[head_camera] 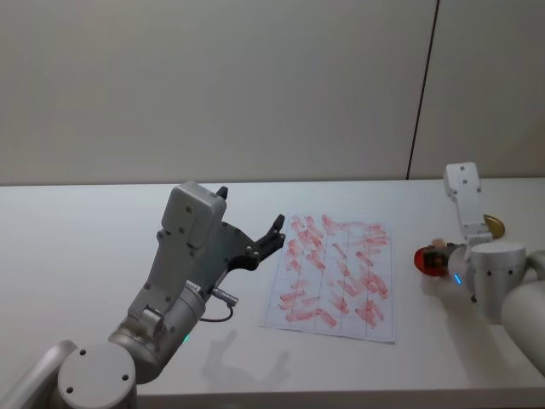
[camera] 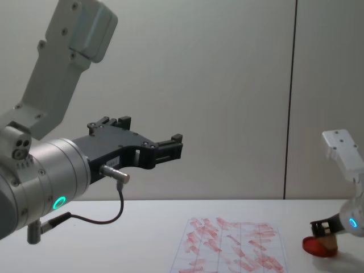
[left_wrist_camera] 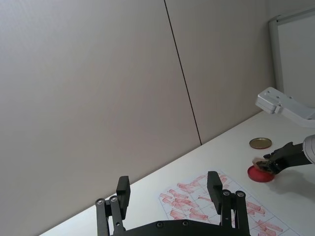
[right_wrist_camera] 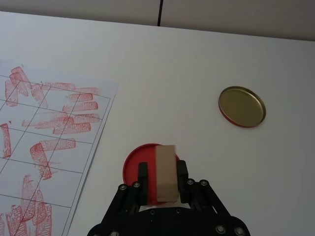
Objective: Use the one hand to pick up the stamp and affix it onto the A4 paper.
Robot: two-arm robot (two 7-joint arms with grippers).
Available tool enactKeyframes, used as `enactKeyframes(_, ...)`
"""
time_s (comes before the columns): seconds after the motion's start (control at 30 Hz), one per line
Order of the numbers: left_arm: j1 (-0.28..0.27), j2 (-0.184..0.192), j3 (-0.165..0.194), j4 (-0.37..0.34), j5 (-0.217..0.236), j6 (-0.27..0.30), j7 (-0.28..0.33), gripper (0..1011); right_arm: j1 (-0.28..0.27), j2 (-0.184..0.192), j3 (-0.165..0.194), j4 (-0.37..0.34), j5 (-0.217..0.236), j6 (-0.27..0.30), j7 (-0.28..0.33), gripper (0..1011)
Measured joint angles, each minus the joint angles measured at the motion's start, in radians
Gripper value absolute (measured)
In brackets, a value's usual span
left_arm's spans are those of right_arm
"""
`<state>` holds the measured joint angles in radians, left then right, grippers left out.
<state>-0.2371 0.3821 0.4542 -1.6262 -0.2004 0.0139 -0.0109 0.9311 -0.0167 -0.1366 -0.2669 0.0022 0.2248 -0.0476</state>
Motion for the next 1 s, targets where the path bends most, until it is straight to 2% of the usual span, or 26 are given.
enactKeyframes(0.33,0.0,0.0,0.0,0.0,0.0,0.0,0.0,993,0.043,-0.006,0.009,0.096,0.003,-0.059,0.023,584)
enactKeyframes(0.37,0.0,0.0,0.0,0.0,0.0,0.0,0.0,993,0.048,-0.007,0.011,0.105,0.004,-0.069,0.024,642)
enactKeyframes(0.7,0.0,0.0,0.0,0.0,0.0,0.0,0.0,993,0.065,-0.007,0.024,0.123,0.009,-0.143,0.03,939)
enactKeyframes(0.8,0.0,0.0,0.0,0.0,0.0,0.0,0.0,993,0.062,-0.006,0.027,0.103,0.01,-0.157,0.032,983)
enactKeyframes(0.9,0.0,0.0,0.0,0.0,0.0,0.0,0.0,993,0.029,-0.001,0.032,0.028,0.013,-0.157,0.037,1001)
enactKeyframes(0.93,0.0,0.0,0.0,0.0,0.0,0.0,0.0,993,-0.002,0.003,0.034,-0.036,0.014,-0.147,0.04,1001)
enactKeyframes(1.0,0.0,0.0,0.0,0.0,0.0,0.0,0.0,993,-0.032,0.007,0.037,-0.099,0.015,-0.134,0.043,1001)
